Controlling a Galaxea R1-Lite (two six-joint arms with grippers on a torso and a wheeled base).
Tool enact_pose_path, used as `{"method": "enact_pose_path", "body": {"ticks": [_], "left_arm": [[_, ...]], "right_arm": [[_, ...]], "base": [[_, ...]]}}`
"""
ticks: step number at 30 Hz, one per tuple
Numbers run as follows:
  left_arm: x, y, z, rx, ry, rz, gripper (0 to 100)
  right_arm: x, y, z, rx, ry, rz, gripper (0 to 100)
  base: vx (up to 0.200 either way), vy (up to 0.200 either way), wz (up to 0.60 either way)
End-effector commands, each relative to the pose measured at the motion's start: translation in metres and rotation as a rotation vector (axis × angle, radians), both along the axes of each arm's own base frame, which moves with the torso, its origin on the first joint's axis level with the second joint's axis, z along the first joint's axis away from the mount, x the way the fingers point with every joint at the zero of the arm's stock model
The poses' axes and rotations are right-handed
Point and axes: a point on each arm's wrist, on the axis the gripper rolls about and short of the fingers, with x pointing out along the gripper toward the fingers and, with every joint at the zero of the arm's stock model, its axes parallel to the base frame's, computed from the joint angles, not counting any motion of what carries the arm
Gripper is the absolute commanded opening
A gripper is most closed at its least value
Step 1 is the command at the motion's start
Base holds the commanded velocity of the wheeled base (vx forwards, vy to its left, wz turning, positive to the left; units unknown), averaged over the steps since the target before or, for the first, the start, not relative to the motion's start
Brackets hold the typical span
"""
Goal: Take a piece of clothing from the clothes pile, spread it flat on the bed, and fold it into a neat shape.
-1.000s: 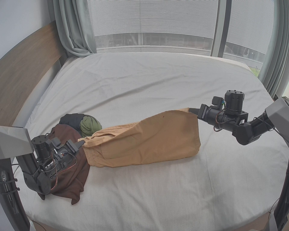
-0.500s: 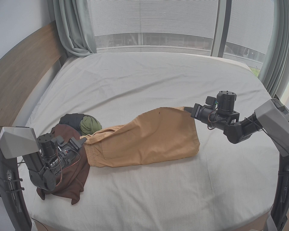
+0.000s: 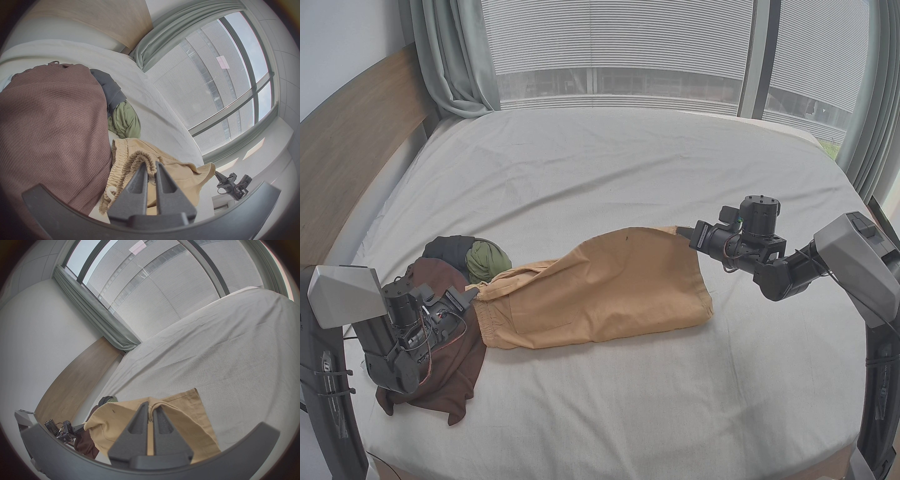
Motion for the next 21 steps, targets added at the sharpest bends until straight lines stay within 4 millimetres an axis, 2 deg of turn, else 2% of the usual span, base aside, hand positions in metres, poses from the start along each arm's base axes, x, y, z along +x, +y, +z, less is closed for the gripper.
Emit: {"method": "enact_pose_path", "body": {"ticks": [1,13,14,15,21], "left_arm": [[0.002,0.001,-0.003,0.000,0.004,0.003,0],[0.007,0.000,-0.009,-0.002,0.007,-0.001,0],[0.007,0.000,-0.009,-0.002,0.007,-0.001,100],[0.008,0.001,-0.009,-0.002,0.004,0.002,100],[0.014,0.003,0.001,0.006,-0.041,0.047,100]], "right_arm": [[0.003,0.000,-0.007,-0.002,0.009,-0.003,0],[0.005,0.001,-0.015,-0.004,-0.002,-0.015,0],[0.005,0.001,-0.015,-0.004,-0.002,-0.015,0],[0.006,0.001,-0.014,-0.001,-0.005,-0.015,100],[0.006,0.001,-0.013,0.015,-0.038,-0.019,100]], "base": [[0.000,0.000,0.00],[0.000,0.000,0.00],[0.000,0.000,0.00],[0.000,0.000,0.00],[0.000,0.000,0.00]]}}
